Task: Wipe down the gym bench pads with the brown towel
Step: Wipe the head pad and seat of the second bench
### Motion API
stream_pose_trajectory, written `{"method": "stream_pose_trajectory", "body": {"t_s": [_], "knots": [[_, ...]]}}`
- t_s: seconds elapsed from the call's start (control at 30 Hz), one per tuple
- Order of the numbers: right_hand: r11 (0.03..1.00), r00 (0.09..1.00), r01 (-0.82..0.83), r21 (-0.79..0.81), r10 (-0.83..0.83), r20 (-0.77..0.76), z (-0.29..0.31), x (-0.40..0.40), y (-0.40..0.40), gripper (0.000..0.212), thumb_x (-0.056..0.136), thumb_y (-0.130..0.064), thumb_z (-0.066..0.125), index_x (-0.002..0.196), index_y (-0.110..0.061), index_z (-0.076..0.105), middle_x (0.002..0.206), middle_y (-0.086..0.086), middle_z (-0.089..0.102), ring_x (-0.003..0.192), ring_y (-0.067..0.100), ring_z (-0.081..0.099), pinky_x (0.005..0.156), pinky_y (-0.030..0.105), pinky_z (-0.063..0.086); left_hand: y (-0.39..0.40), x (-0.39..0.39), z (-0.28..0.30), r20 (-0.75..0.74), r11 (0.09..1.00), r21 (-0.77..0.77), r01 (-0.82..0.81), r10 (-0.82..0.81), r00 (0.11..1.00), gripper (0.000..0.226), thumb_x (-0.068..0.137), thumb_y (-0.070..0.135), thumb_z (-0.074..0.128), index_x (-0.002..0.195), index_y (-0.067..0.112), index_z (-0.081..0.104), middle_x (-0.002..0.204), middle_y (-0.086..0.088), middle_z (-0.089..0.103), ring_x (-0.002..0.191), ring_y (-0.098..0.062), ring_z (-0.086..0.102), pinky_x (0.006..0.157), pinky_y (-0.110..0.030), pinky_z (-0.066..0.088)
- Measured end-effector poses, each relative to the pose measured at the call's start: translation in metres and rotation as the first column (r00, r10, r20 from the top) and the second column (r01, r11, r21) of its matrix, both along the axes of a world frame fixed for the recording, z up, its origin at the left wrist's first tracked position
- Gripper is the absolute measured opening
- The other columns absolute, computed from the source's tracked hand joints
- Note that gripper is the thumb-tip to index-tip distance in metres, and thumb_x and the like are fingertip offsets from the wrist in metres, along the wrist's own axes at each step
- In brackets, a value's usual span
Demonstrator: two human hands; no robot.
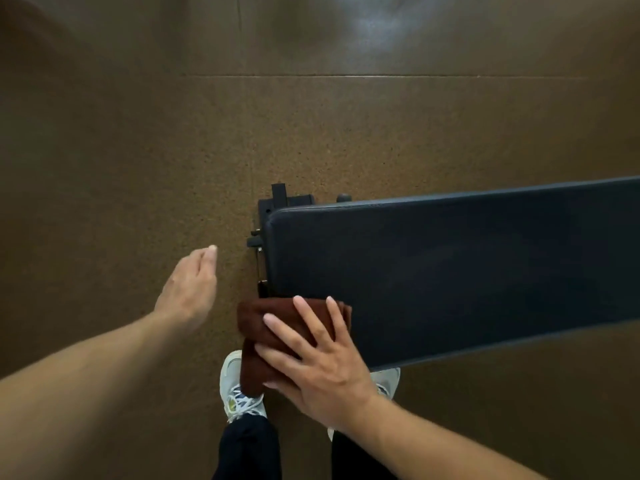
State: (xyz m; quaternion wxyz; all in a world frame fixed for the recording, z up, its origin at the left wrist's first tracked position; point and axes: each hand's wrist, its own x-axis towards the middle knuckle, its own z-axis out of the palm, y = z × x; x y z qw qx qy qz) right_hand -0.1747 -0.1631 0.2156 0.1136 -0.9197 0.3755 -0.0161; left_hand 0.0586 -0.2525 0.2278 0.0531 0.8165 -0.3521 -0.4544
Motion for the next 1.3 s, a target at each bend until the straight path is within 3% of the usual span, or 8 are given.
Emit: {"method": "stream_pose_trajectory", "body": {"t_s": [0.1, 0.33, 0.43, 0.6, 0.83, 0.93, 1.1, 1.3], "knots": [[0.998, 0.999, -0.053, -0.019, 0.053, 0.005, -0.001, -0.011, -0.050, 0.047, 0.102, -0.058, 0.052, 0.144, -0.038, 0.059, 0.165, -0.005, 0.039, 0.158, 0.034, 0.023, 0.118, 0.071, 0.024, -0.007, 0.009, -0.005, -0.019, 0.999, -0.034, 0.029, -0.029, 0.999, 0.058, 0.106, 0.053, 0.021, 0.150, 0.022, 0.042, 0.152, -0.006, 0.046, 0.141, -0.026, 0.040, 0.111, -0.042, 0.030], [0.776, 0.782, 0.620, 0.111, -0.601, -0.165, 0.020, 0.050, -0.194, 0.050, 0.101, -0.066, 0.031, 0.110, -0.036, 0.069, 0.114, -0.006, 0.072, 0.117, 0.024, 0.061, 0.107, 0.051, 0.033, -0.014, 0.009, -0.013, -0.076, 0.998, -0.054, 0.031, -0.035, 0.996, 0.055, 0.105, 0.054, 0.022, 0.147, 0.025, 0.044, 0.150, -0.002, 0.049, 0.139, -0.025, 0.042, 0.108, -0.041, 0.032], [0.835, 0.852, 0.518, 0.186, -0.485, -0.196, 0.026, 0.069, -0.201, 0.048, 0.099, -0.066, 0.033, 0.097, -0.033, 0.068, 0.093, -0.008, 0.071, 0.097, 0.023, 0.066, 0.090, 0.045, 0.039, -0.012, 0.014, -0.016, -0.085, 0.999, -0.042, 0.030, -0.033, 0.996, 0.055, 0.106, 0.053, 0.022, 0.145, 0.024, 0.047, 0.147, -0.003, 0.051, 0.138, -0.025, 0.043, 0.107, -0.040, 0.032], [0.989, 0.989, 0.147, 0.012, -0.147, 0.023, 0.012, 0.043, -0.130, 0.038, 0.104, -0.051, 0.053, 0.129, -0.029, 0.071, 0.154, -0.004, 0.055, 0.151, 0.028, 0.040, 0.123, 0.057, 0.025, -0.013, 0.025, -0.014, -0.038, 0.998, -0.049, 0.031, -0.033, 0.999, 0.054, 0.105, 0.054, 0.022, 0.139, 0.023, 0.052, 0.143, -0.005, 0.054, 0.134, -0.027, 0.046, 0.105, -0.041, 0.033], [0.948, 0.946, -0.303, 0.096, 0.312, -0.086, 0.014, -0.047, -0.041, 0.041, 0.107, -0.053, 0.047, 0.143, -0.039, 0.059, 0.167, -0.009, 0.035, 0.159, 0.024, 0.021, 0.125, 0.059, 0.023, -0.018, 0.010, 0.008, -0.063, 0.952, -0.187, 0.244, -0.259, 0.964, 0.057, 0.105, 0.056, 0.019, 0.146, 0.027, 0.046, 0.144, 0.001, 0.052, 0.134, -0.017, 0.046, 0.107, -0.038, 0.034], [0.982, 0.981, 0.181, 0.056, -0.176, -0.083, 0.016, -0.052, -0.115, 0.047, 0.103, -0.053, 0.046, 0.146, -0.036, 0.055, 0.166, -0.006, 0.036, 0.159, 0.028, 0.021, 0.121, 0.067, 0.022, -0.037, -0.009, 0.012, -0.071, 0.918, -0.283, 0.279, -0.310, 0.948, 0.053, 0.106, 0.053, 0.022, 0.145, 0.027, 0.047, 0.144, 0.003, 0.052, 0.134, -0.015, 0.045, 0.109, -0.036, 0.033], [0.557, 0.573, 0.819, 0.140, -0.807, -0.144, 0.022, -0.007, -0.193, 0.058, 0.107, -0.061, 0.025, 0.151, -0.032, 0.050, 0.165, -0.009, 0.039, 0.160, 0.022, 0.012, 0.127, 0.058, -0.006, -0.043, -0.036, 0.019, -0.049, 0.889, -0.356, 0.287, -0.325, 0.944, 0.054, 0.105, 0.052, 0.024, 0.151, 0.027, 0.040, 0.154, 0.006, 0.044, 0.142, -0.014, 0.038, 0.117, -0.038, 0.030], [0.949, 0.948, 0.303, 0.085, -0.309, 0.078, 0.010, 0.015, -0.026, 0.034, 0.101, -0.041, 0.058, 0.134, -0.035, 0.065, 0.160, -0.007, 0.047, 0.157, 0.029, 0.027, 0.121, 0.068, 0.023, -0.035, -0.046, 0.043, 0.097, 0.821, -0.495, 0.284, -0.273, 0.957, 0.044, 0.107, 0.043, 0.031, 0.145, 0.026, 0.047, 0.148, 0.002, 0.048, 0.138, -0.015, 0.041, 0.112, -0.035, 0.030]]}}
